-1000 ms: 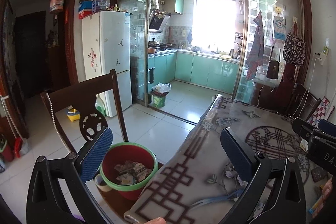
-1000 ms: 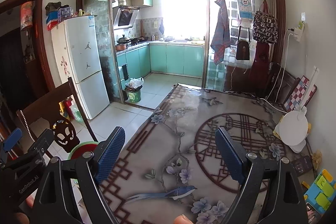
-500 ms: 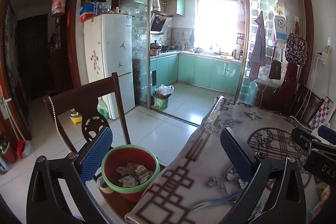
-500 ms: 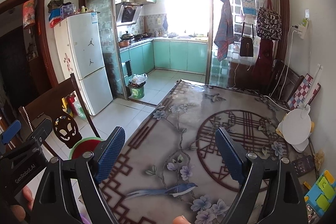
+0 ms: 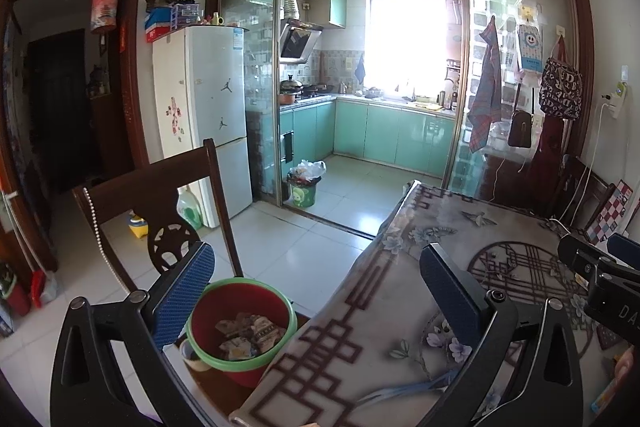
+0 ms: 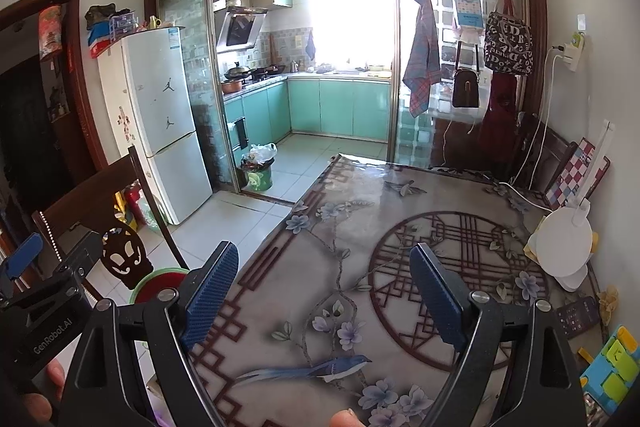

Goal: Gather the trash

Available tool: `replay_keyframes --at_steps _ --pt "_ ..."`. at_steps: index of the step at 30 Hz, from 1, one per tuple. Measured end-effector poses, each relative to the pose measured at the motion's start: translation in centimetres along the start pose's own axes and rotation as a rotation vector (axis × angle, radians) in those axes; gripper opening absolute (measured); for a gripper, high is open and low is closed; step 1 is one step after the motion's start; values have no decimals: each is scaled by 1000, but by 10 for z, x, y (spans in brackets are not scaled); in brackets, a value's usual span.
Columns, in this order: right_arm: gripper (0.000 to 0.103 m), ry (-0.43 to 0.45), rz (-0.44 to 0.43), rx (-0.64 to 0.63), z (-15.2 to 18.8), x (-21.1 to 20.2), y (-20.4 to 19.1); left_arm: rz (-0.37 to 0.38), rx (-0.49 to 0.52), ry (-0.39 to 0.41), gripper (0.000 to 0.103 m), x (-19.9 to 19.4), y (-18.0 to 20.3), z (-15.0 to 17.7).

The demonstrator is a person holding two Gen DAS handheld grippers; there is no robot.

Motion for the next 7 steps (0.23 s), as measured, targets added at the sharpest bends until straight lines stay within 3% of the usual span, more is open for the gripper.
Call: replay_keyframes --at_steps 7 --pt "88 -22 21 36 4 12 20 58 85 -55 103 16 32 9"
Point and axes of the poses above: each gripper's, at about its wrist camera, not at the fingertips, and x roughly the way its jaws point, y to its right, z to its underside, the point moved 2 cm from there along x, roughly the way its jaws point, and after that the axes turned 15 degrees about -z, right-handed, at the moved point
